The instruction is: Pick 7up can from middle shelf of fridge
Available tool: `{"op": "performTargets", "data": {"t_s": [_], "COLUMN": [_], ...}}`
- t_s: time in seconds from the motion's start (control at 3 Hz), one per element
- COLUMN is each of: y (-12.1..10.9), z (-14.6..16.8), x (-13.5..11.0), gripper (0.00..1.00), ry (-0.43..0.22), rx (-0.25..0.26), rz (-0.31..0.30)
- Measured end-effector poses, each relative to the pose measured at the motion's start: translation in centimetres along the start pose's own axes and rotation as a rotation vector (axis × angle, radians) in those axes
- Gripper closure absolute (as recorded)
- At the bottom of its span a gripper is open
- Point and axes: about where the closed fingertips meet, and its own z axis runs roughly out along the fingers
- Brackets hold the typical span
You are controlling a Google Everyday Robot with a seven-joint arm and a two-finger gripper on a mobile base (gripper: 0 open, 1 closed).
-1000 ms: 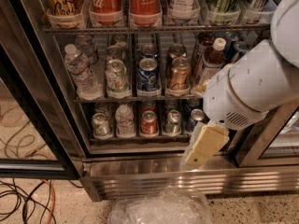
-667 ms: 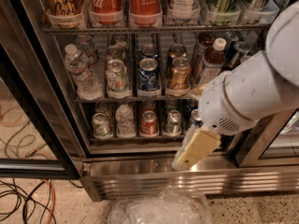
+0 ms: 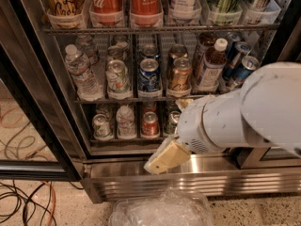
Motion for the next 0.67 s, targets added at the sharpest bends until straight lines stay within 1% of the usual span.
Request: {"op": "performTargets", "data": {"t_s": [0.33, 0.67], "y": [0.6, 1.5], "z": [2.4, 4.3], "x": [-2.3, -4.8], "gripper": [0.0, 0.0], "ry": [-0.078, -0.139], "rx": [0.024, 0.009], "rz": [0.007, 0.001]}}
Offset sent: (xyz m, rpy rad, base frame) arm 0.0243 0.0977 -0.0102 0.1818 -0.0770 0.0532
